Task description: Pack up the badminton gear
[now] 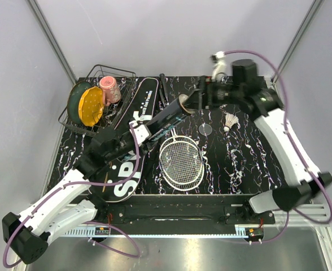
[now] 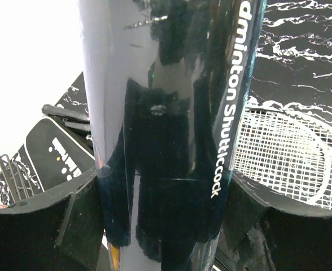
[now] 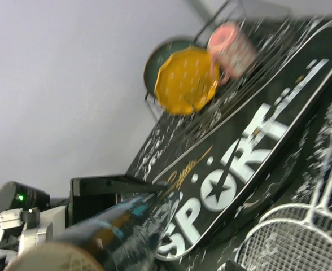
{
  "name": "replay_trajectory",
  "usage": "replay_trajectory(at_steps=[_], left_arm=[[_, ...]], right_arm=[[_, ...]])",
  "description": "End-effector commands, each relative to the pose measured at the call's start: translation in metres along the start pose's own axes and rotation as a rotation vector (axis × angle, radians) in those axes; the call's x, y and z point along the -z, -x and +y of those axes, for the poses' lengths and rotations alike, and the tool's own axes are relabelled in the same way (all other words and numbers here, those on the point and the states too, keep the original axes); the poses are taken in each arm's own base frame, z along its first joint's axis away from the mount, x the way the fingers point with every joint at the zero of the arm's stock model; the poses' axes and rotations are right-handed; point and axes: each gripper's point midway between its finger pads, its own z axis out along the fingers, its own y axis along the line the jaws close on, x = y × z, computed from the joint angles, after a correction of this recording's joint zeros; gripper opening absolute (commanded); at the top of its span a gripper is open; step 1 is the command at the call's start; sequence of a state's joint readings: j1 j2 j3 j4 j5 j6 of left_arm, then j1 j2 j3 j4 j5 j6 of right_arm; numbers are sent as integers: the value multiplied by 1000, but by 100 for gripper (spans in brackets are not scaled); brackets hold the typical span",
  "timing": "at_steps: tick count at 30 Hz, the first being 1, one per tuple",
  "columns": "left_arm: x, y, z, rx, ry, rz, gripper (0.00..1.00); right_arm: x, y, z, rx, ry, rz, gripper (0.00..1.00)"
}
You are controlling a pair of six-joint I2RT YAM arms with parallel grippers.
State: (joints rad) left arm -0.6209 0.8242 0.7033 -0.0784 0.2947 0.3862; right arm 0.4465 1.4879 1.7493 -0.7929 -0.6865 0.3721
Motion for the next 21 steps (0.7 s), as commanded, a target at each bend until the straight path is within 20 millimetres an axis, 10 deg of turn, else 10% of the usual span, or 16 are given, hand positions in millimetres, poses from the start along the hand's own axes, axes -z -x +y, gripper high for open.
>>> replay_trajectory(at_steps=[1, 5, 8, 14, 21], left_arm=[[1, 42, 23, -64, 101, -148, 0], [-1, 31, 26, -65, 127, -135, 0], [1, 33, 32, -65, 157, -126, 0], [9, 29, 40, -62, 219, -116, 0], [16, 31, 38, -62, 225, -140, 0]], right_arm=[[68, 44, 3, 23, -50, -309, 85], [94, 42, -3, 68, -118, -387, 87], [104, 47, -44, -5, -317, -487, 91], [124, 34, -200, -486, -761, -594, 96], [136, 10, -328, -1013, -1002, -634, 93]])
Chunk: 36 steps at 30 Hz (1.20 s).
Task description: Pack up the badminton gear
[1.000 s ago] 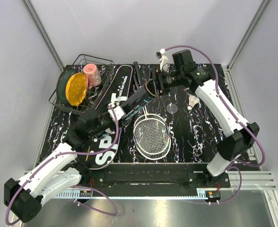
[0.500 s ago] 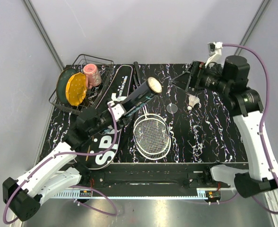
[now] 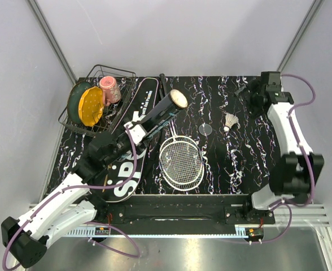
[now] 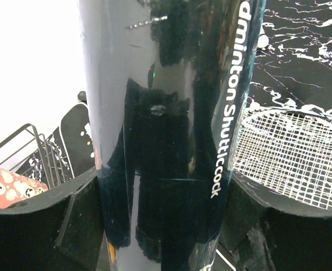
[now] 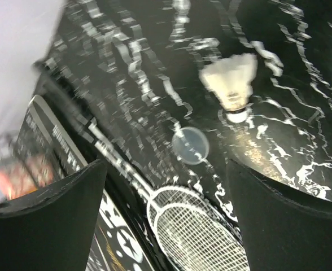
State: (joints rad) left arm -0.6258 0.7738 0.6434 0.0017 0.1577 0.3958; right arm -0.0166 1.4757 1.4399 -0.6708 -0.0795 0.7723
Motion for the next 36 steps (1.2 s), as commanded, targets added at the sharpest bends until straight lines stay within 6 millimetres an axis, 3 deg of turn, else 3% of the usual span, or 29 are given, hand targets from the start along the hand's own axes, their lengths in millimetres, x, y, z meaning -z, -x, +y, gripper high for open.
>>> replay_trajectory(at_steps=[1, 2, 4, 6, 10, 16, 19, 25, 29, 36], left_arm=[[5, 37, 17, -25, 72, -136, 0], [4, 36, 16, -21, 67, -133, 0], [2, 36, 14, -15, 52, -134, 0], [0, 35, 11, -9, 39, -131, 0], [-2, 34, 9, -5, 26, -126, 0], [-2, 35, 8, -2, 17, -128, 0], [-2, 36, 8, -2, 16, -130, 0], [-3, 35, 6, -1, 8, -130, 0], [-3, 35, 7, -2, 11, -129, 0], [-5, 32, 5, 1, 0, -120, 0]], right_arm=[[-42, 25, -52, -344, -246, -14, 91], [-61, 25, -69, -399, -280, 34, 88], [-78, 22, -74, -495, -272, 109, 85], [-101, 19, -98, -596, -324, 160, 80], [-136, 6, -111, -642, -340, 255, 76], [-160, -5, -124, -667, -372, 290, 75], [-170, -12, -124, -683, -354, 317, 69], [-174, -25, -116, -652, -345, 342, 67], [-174, -36, -117, -660, -336, 362, 49], [-154, -27, -106, -583, -280, 327, 7]])
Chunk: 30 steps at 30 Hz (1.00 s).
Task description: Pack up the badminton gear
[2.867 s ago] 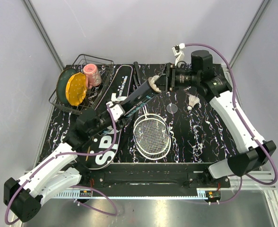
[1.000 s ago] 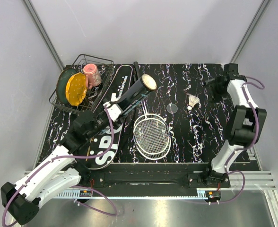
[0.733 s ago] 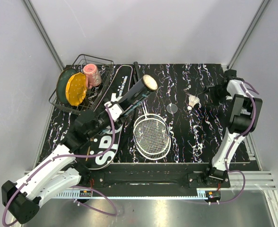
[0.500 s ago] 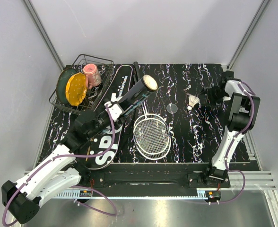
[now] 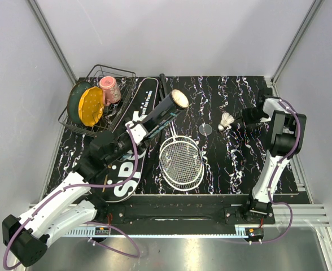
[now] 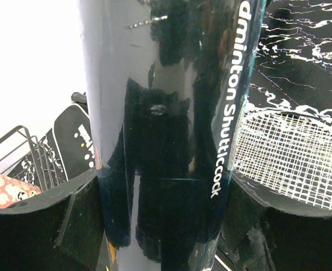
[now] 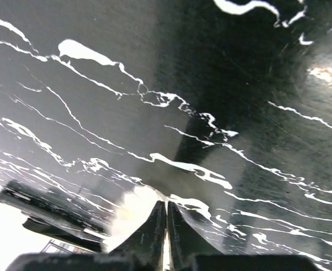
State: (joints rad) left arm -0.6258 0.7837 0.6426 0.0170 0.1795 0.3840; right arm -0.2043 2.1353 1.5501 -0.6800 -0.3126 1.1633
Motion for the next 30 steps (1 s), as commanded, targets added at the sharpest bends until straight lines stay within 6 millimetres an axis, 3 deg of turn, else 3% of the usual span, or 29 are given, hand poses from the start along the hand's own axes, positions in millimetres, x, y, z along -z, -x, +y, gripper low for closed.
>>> replay_trajectory(at_steps=[1, 5, 6, 7, 9, 10, 11, 15, 16, 17, 20, 23, 26, 30], left_arm=[[-3, 30, 8, -14, 20, -107, 0], [-4, 28, 8, -12, 18, -98, 0], [-5, 27, 8, -12, 17, -97, 0], [-5, 27, 8, -15, 18, -95, 0], [-6, 25, 8, -15, 16, -88, 0], [-6, 25, 7, -14, 15, -86, 0], [-6, 25, 7, -14, 13, -86, 0], [-8, 21, 6, -14, 7, -72, 0], [-9, 21, 6, -14, 5, -71, 0], [-9, 19, 6, -13, 5, -66, 0], [-10, 19, 5, -13, 1, -64, 0], [-11, 18, 5, -10, -3, -61, 0], [-11, 19, 4, -10, -6, -63, 0], [-12, 19, 3, -9, -14, -64, 0]], right_arm=[[46, -10, 25, 96, 128, -33, 0], [71, -23, 26, 187, 200, -41, 0], [79, -30, 34, 248, 259, -27, 0], [97, -39, 42, 296, 321, -29, 0], [108, -59, 43, 375, 387, -6, 0], [130, -71, 50, 424, 453, -8, 0], [137, -88, 52, 476, 491, 16, 0], [212, -150, 74, 719, 771, 25, 0], [245, -166, 75, 768, 853, -12, 0], [263, -175, 77, 803, 900, -34, 0], [321, -214, 74, 888, 1031, -48, 0], [367, -237, 69, 933, 1139, -36, 0], [396, -254, 63, 984, 1218, -49, 0], [397, -283, 61, 1061, 1232, -29, 0]])
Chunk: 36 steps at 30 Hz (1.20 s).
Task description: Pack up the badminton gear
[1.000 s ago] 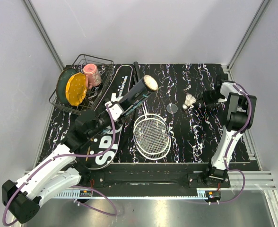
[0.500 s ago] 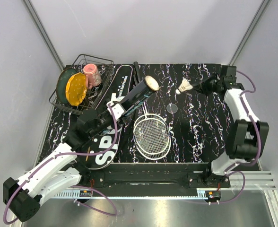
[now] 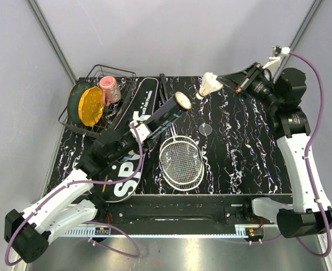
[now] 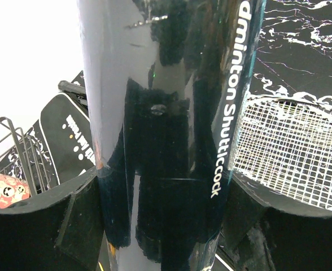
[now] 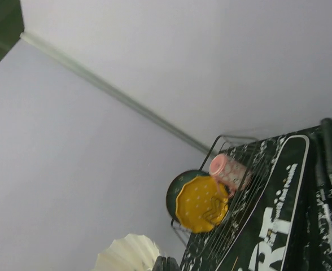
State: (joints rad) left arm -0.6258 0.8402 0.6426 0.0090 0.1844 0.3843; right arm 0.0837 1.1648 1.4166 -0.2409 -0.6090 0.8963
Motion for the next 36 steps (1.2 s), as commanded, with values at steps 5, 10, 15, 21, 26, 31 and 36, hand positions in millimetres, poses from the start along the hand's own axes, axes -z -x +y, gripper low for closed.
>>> replay_trajectory(at_steps=[5, 10, 15, 21, 26, 31, 36], left_arm=[[0, 36, 9, -19, 15, -119, 0], [0, 37, 7, -18, 8, -121, 0], [1, 38, 8, -18, 9, -126, 0], [2, 40, 8, -19, 10, -130, 0], [2, 41, 7, -18, 6, -135, 0], [2, 41, 7, -17, 3, -136, 0], [3, 42, 6, -19, -2, -140, 0]], right_arm=[[-28, -33, 34, 76, 96, 69, 0], [-39, -49, 36, 54, 114, 107, 0], [-48, -78, 28, 31, 104, 168, 0], [-49, -112, 5, 73, 83, 287, 24], [-39, -124, -6, 194, 64, 370, 48], [-39, -137, -5, 268, 117, 495, 59], [-44, -156, -9, 290, 131, 631, 65]])
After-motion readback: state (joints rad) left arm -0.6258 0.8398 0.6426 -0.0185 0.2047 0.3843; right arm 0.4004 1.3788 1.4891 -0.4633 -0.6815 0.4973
